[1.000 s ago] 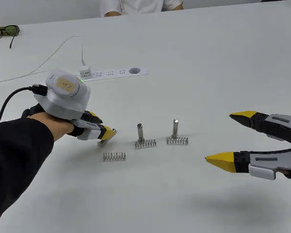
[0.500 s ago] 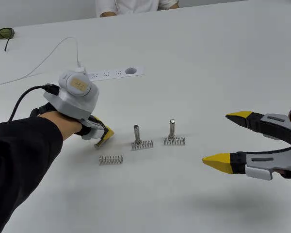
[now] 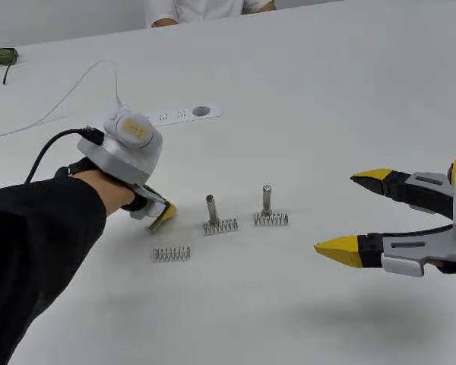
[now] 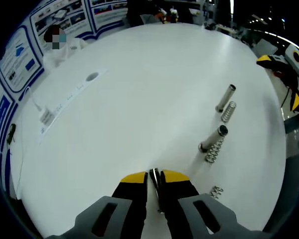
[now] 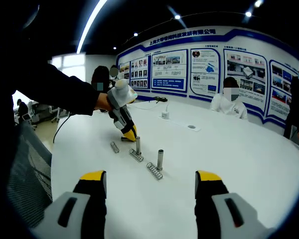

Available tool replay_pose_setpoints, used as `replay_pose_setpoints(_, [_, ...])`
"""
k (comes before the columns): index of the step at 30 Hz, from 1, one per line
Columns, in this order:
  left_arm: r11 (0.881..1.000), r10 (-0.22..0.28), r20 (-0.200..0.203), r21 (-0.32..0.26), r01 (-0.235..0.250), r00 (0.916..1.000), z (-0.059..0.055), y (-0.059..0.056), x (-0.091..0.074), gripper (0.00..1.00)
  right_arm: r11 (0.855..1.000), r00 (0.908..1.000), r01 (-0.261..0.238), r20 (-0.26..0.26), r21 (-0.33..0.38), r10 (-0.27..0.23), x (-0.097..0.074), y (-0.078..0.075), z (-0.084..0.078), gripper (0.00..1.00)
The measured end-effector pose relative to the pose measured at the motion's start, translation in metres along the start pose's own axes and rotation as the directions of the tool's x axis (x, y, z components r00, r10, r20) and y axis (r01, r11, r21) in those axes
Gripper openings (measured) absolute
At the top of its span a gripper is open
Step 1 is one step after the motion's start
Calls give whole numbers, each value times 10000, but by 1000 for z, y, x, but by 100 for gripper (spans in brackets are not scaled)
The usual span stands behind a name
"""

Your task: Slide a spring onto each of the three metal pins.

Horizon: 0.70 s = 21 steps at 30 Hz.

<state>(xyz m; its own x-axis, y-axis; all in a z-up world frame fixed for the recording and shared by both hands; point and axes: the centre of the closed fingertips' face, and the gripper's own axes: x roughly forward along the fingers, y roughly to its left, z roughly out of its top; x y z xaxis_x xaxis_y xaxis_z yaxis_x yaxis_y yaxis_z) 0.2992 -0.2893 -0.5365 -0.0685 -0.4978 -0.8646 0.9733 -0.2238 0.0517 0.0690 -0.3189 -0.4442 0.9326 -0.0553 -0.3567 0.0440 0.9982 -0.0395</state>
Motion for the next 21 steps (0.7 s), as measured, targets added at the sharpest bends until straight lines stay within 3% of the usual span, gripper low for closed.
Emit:
replay_pose_setpoints(10, [10000, 2, -654, -93, -8, 9979, -4, 0, 4, 11, 10000, 10000, -11, 15, 47, 11, 0, -1, -2, 73])
replay_pose_setpoints(21, [9995, -14, -1089, -314, -20, 9941, -4, 2, 5, 11, 9999, 10000, -91, -22, 42, 92, 1, -1, -3, 73])
